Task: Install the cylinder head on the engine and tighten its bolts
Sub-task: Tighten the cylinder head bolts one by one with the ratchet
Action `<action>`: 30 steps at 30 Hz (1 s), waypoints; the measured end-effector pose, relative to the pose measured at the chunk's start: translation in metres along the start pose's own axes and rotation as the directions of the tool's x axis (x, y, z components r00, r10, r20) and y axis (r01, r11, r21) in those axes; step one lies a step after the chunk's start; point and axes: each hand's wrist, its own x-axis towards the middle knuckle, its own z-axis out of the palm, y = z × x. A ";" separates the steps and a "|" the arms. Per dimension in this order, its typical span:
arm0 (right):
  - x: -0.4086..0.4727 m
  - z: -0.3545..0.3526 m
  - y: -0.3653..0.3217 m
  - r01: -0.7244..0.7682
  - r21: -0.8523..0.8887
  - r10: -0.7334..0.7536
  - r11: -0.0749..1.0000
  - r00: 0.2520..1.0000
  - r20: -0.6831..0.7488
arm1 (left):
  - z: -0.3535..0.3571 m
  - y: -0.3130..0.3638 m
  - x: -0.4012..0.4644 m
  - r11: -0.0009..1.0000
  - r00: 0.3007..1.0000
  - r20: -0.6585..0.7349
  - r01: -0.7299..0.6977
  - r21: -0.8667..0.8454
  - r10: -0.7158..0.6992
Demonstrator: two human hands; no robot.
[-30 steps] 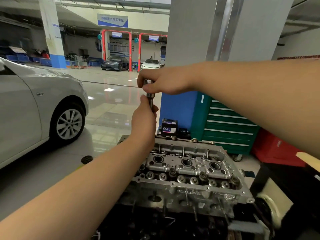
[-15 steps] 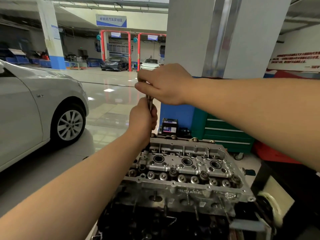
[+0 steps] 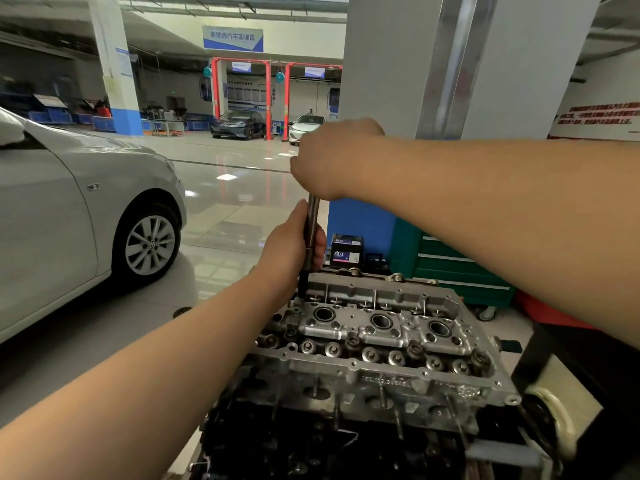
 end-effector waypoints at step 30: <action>-0.008 -0.009 0.016 0.082 0.483 -0.146 0.872 0.985 0.097 | -0.016 -0.019 0.017 0.986 0.919 0.388 0.118 -0.117 -0.064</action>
